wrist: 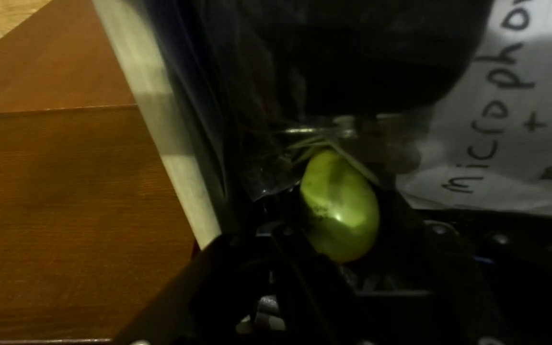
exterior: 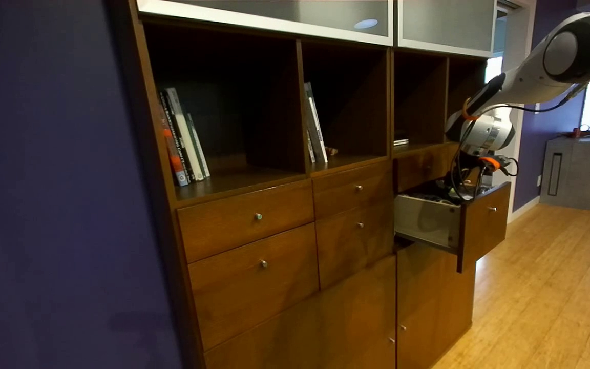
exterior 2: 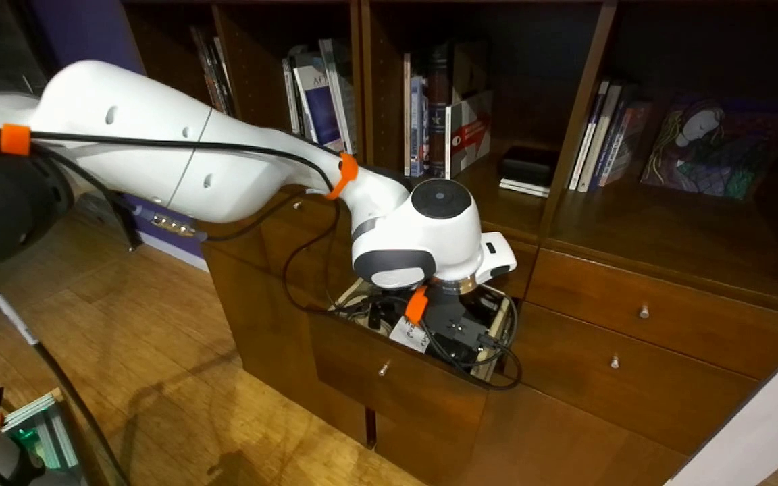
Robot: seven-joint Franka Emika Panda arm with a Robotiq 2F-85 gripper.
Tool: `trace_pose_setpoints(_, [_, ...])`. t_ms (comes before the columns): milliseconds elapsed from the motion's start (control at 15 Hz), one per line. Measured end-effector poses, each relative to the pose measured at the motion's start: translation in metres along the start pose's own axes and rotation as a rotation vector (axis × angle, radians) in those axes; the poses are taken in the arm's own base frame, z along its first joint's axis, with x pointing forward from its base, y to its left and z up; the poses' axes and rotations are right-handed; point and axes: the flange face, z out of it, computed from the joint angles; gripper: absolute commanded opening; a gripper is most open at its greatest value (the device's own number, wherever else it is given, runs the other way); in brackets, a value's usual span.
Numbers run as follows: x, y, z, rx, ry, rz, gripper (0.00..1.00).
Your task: Remove the yellow object from the drawer
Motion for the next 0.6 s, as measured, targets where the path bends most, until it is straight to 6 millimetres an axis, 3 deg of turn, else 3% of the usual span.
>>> trace_pose_setpoints(67, [0.0002, 0.0008, 0.0012, 0.001, 0.001, 0.000, 0.37])
trace_pose_setpoints(200, [-0.0002, 0.0021, 0.0021, 0.002, 0.004, 0.000, 0.19])
trace_pose_setpoints(600, [0.0014, 0.0058, -0.0016, -0.002, 0.014, -0.003, 0.18])
